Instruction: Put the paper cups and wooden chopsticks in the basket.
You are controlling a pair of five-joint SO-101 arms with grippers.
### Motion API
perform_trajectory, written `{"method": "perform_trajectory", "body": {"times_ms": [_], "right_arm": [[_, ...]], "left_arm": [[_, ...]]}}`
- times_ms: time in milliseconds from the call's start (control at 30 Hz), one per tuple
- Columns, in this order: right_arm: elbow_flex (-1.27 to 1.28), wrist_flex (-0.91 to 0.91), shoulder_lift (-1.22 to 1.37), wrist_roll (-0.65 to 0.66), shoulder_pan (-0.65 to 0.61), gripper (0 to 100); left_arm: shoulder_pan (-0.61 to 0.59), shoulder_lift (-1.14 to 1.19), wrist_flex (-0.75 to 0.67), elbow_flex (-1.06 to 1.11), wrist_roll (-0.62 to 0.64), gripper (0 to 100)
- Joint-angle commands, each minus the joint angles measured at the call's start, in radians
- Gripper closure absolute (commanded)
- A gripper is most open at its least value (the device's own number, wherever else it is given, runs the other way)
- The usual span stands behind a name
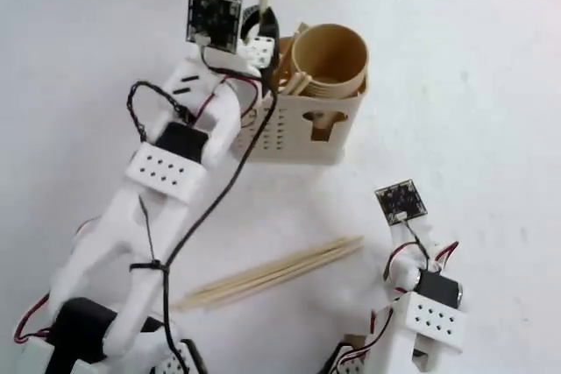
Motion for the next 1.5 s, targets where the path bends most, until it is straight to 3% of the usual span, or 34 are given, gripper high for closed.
{"method": "perform_trajectory", "body": {"times_ms": [0, 167, 400, 667, 800, 933, 1067, 1233, 1333, 1467], "right_arm": [[-0.029, -0.016, 0.005, 0.011, 0.002, 98.1], [-0.029, -0.016, 0.005, 0.009, 0.002, 98.1], [-0.029, -0.016, 0.005, 0.009, 0.002, 98.1], [-0.029, -0.016, 0.005, 0.009, 0.002, 98.1], [-0.029, -0.016, 0.005, 0.009, 0.008, 98.1], [-0.032, -0.038, 0.005, 0.009, 0.008, 98.1], [-0.038, -0.085, 0.005, 0.017, 0.002, 98.1], [-0.176, 0.002, 0.015, 0.018, -0.091, 96.2], [-0.356, 0.165, 0.021, 0.02, -0.225, 87.7], [-0.612, 0.372, 0.134, 0.012, -0.512, 80.6]], "left_arm": [[-0.015, -0.002, 0.091, -0.107, 0.021, 97], [-0.021, -0.002, 0.239, -0.209, 0.025, 88], [-0.051, -0.002, 0.411, -0.388, 0.025, 88], [-0.216, -0.093, 0.62, -0.677, 0.078, 88], [-0.318, -0.104, 0.743, -0.667, 0.044, 88], [-0.484, -0.102, 0.842, -0.453, 0.044, 88], [-0.578, -0.102, 0.758, -0.08, 0.044, 88], [-0.585, -0.104, 0.476, 0.247, 0.043, 88], [-0.588, -0.102, 0.328, 0.339, 0.038, 88], [-0.588, -0.101, 0.236, 0.42, 0.037, 88]]}}
